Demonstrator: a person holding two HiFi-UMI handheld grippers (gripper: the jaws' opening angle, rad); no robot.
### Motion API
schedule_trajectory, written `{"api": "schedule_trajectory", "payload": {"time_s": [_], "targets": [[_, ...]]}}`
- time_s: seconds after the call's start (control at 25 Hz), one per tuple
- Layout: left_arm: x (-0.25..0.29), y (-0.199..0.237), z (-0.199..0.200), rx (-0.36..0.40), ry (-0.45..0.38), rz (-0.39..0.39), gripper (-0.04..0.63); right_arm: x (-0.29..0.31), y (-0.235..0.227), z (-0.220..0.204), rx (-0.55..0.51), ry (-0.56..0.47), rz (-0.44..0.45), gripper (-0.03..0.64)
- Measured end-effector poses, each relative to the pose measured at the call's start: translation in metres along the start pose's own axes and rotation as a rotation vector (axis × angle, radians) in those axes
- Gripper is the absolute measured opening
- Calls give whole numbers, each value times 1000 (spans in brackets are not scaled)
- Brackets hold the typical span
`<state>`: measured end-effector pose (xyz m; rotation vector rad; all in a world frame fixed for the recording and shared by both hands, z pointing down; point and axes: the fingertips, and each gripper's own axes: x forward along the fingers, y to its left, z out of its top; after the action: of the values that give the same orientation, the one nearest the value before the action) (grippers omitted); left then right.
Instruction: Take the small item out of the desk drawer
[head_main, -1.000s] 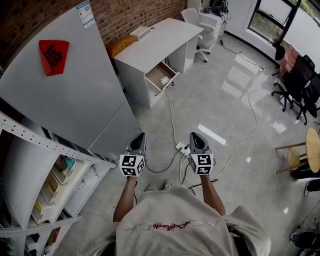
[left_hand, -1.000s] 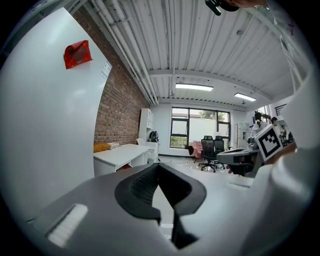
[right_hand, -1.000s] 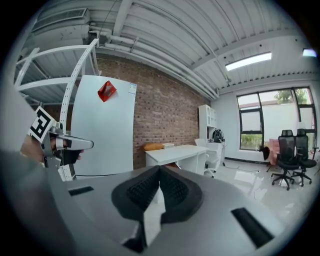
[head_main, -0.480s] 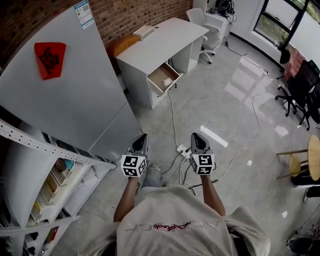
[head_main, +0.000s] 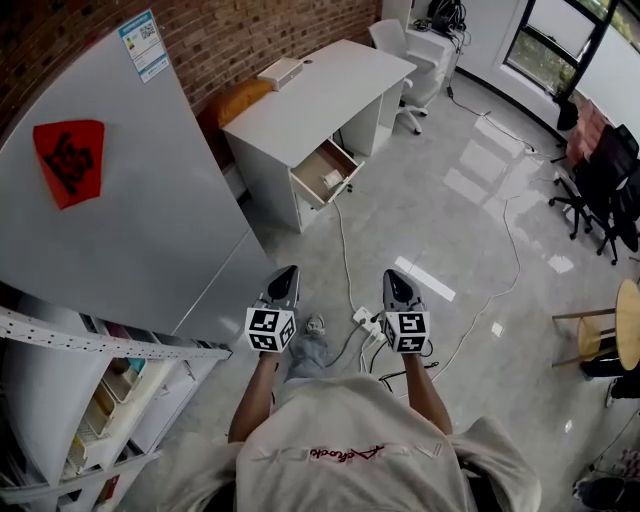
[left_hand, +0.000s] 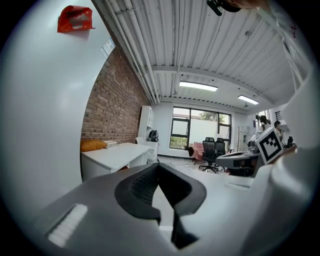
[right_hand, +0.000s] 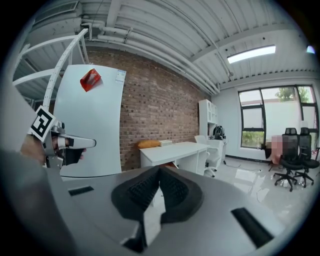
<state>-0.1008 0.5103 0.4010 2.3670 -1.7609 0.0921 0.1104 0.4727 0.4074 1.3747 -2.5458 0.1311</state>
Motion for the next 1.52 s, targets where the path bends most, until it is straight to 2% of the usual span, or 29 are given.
{"api": "schedule_trajectory", "payload": {"time_s": [0.52,0.92,1.24,1.52], "targets": [[140,96,43,-10,2,-77,9,149,-33,52,-6,9,-53,12],[226,162,63,-6,11,-136,9,245,-51,75,-20,26,-106,12],[257,186,61,-7,25,-167,9,276,-57,69,-2,53,-138,12],[267,191,58,-22,31,-180,9,284,-65,66,-4,70,-161,12]]}}
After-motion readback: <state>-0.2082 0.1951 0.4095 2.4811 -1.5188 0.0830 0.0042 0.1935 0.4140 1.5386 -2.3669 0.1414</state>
